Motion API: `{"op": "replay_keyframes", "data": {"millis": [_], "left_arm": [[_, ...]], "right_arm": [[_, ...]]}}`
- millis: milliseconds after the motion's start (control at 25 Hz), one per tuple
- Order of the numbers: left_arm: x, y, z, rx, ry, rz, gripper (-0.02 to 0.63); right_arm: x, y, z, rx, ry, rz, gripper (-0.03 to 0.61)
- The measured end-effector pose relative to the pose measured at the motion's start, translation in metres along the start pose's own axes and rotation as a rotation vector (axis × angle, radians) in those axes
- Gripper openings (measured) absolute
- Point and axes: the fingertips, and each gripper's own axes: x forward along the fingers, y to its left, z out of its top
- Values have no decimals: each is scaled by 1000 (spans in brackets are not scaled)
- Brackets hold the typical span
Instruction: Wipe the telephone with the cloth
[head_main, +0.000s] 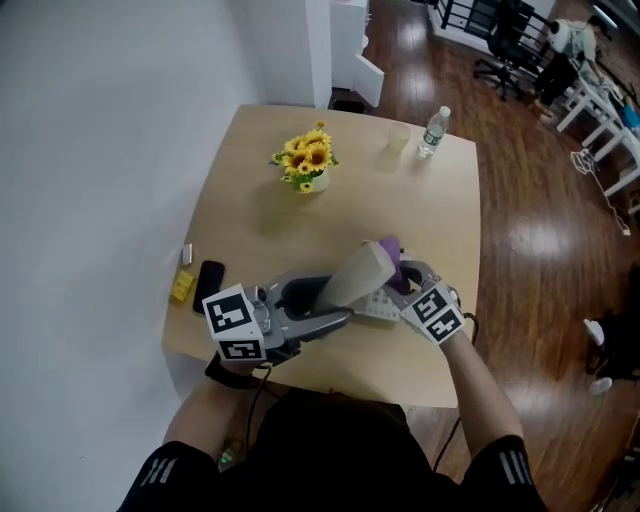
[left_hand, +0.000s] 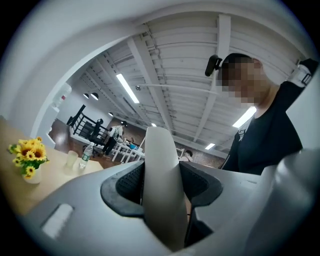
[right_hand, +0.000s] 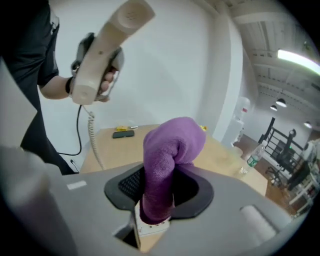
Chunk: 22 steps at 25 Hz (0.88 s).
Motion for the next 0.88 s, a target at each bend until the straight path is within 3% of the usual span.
{"op": "replay_keyframes", "data": {"millis": [200,600,880], "left_arm": [[-1,18,-27,-55,40,80,204],[-25,45,-66,-158,74,252,204],[-28,53,-75,-182,72,299,204]], "right_arm": [[57,-38,-42,76,107,-4,130],[147,-57,-83,-31,307,45,132],[154,-47,-90,-70,338,65,130]]}}
